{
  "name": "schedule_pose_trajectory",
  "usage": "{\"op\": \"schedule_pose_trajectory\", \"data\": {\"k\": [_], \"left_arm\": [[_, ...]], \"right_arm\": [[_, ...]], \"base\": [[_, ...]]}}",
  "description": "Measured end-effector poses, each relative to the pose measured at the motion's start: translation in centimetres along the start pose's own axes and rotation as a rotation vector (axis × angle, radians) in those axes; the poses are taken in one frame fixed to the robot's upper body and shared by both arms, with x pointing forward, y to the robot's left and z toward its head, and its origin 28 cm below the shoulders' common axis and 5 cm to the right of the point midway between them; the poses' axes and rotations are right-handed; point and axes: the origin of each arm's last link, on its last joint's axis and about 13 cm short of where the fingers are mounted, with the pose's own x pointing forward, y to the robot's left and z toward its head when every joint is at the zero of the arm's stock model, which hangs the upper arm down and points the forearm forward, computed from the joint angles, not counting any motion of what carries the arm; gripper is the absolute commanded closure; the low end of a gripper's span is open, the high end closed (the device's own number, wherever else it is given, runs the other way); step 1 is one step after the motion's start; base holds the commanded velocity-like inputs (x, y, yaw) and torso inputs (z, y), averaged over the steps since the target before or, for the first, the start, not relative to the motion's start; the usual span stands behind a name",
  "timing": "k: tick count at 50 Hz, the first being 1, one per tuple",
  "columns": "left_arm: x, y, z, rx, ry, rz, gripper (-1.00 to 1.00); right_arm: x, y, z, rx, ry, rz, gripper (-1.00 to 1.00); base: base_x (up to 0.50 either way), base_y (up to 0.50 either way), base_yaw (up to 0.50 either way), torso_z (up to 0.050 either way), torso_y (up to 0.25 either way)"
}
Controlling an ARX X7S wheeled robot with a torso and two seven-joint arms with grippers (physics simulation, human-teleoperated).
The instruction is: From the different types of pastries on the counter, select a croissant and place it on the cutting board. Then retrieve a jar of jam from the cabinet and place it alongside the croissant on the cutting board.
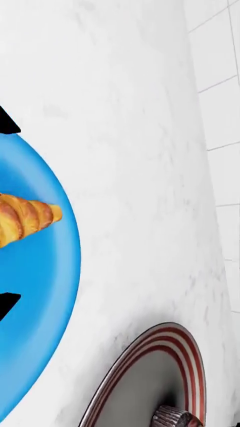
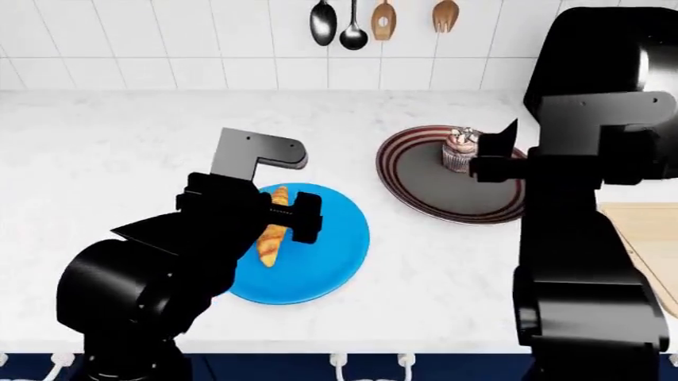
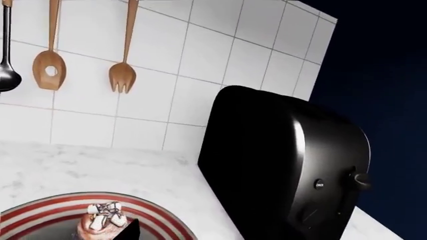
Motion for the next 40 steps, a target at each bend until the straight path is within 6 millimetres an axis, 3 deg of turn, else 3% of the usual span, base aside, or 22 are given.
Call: {"op": "schedule_pose_trajectory", "data": {"k": [20, 21, 40], "left_arm": [[0.5, -0.7, -1.0, -0.027, 0.101, 0.006, -1.0], [0.5, -0.7, -1.0, -0.029, 0.104, 0.006, 1.0], [0.2, -0.4, -0.6, -0.059, 0.103, 0.007, 1.0]], "right_arm": [[0.3, -0.6, -1.2, 0.024, 0.045, -0.01, -1.0], [0.3, -0.6, -1.3, 0.024, 0.046, -0.011, -1.0], [0.4, -0.9, -1.5, 0.04, 0.052, -0.017, -1.0]], "base": [[0.0, 0.0, 0.0, 0.0, 0.0], [0.0, 0.0, 0.0, 0.0, 0.0], [0.0, 0.0, 0.0, 0.0, 0.0]]}}
